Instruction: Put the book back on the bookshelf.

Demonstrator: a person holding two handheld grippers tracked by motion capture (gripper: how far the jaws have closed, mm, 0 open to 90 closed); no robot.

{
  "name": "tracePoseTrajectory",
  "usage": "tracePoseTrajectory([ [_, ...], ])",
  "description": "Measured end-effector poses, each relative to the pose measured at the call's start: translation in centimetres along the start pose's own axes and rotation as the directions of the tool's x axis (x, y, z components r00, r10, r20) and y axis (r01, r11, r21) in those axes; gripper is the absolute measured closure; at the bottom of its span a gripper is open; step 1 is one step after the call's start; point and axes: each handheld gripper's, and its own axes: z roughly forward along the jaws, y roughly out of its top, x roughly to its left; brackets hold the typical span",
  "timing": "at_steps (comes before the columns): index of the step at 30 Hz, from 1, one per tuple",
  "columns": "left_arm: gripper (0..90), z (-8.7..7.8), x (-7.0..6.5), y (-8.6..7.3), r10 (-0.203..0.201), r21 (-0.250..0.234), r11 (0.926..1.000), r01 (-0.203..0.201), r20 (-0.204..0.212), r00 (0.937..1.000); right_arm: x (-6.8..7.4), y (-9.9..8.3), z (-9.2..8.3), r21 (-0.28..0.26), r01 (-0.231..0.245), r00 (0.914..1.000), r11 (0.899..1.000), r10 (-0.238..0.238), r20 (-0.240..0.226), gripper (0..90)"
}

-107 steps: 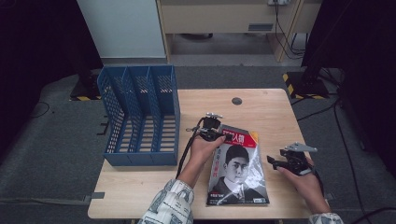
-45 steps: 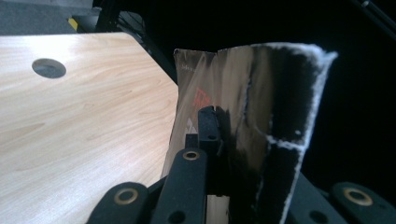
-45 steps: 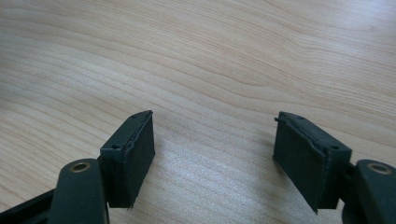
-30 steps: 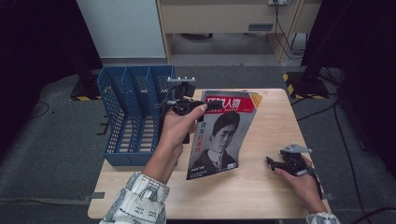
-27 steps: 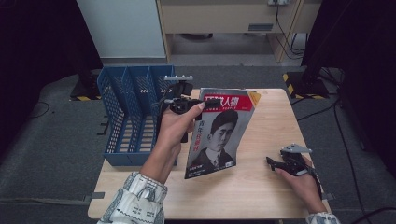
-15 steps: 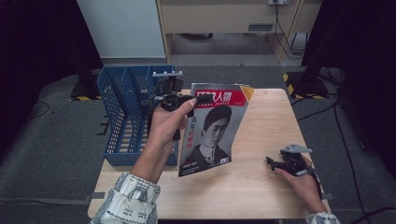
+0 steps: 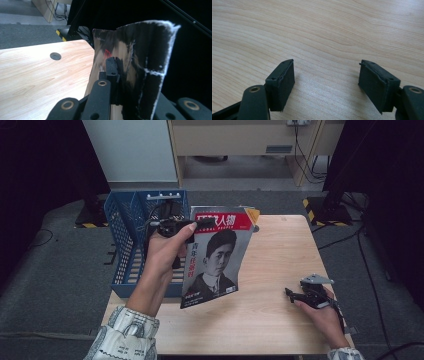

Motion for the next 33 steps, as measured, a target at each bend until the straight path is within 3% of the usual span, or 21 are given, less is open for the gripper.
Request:
tracePoseTrajectory([
  [6,86.4,-1.3,0.8,0.2,-0.011,-0.018,0.9998,0.011,-0.015,0.9998,0.0,0.0,0.0,0.001,0.0,1.0,1.0,0.0,0.0,29.0],
  [20,86.4,-3.8,2.7,0.2,-0.077,-0.084,0.9935,0.076,-0.004,0.997,0.0,0.0,0.0,0.003,-0.007,1.0,1.0,0.007,-0.002,29.0],
  [33,86.3,-5.8,3.8,0.4,-0.1,-0.116,0.9885,0.097,-0.024,0.9947,0.0,0.0,0.0,0.002,-0.007,1.0,1.0,0.007,-0.002,29.0],
])
